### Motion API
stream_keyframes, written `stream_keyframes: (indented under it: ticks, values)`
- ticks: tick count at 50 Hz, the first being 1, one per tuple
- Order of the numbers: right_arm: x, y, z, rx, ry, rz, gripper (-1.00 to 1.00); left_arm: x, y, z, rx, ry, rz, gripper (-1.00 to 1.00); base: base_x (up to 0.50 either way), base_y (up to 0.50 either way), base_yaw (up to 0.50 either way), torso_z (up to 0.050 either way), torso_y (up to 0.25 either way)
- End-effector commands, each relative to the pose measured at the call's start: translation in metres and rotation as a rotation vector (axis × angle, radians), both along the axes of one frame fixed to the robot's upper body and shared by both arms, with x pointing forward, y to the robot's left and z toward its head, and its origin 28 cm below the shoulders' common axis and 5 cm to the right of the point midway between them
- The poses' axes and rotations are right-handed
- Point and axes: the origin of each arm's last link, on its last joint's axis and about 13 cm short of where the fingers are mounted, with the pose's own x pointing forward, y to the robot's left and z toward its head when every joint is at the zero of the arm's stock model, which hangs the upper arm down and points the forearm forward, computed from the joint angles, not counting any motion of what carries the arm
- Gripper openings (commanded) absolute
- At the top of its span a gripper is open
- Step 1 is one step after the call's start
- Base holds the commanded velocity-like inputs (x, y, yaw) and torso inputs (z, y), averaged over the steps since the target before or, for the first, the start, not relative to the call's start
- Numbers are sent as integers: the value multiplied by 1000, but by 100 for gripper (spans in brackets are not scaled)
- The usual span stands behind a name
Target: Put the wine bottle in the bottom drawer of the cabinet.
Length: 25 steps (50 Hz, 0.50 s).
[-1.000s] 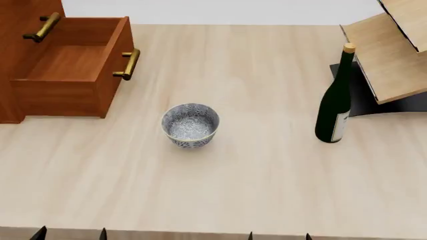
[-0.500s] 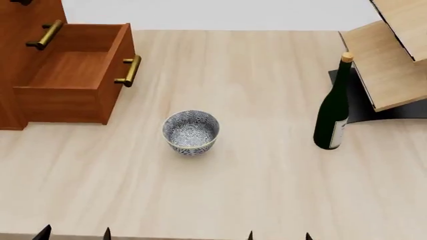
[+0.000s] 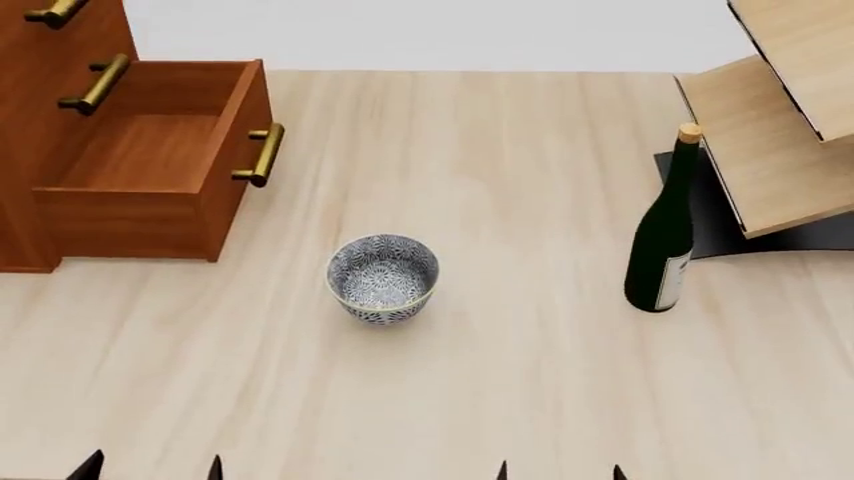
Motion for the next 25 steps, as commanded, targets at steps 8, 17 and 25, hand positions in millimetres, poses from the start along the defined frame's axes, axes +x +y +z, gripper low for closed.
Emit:
stream_keyframes:
  ticks: [8, 17, 25]
  values:
    - [0, 0, 0, -6, 2, 5, 100, -2, -2, 1, 24, -4, -8, 100, 0, 0, 0, 50, 1]
    - [1, 0, -1, -7, 2, 9, 100, -2, -3, 0, 24, -14, -17, 100, 0, 0, 0, 31, 0]
    - [0, 1, 1, -10, 2, 16, 100, -2, -2, 0, 19, -14, -9, 100, 0, 180, 0, 0, 0]
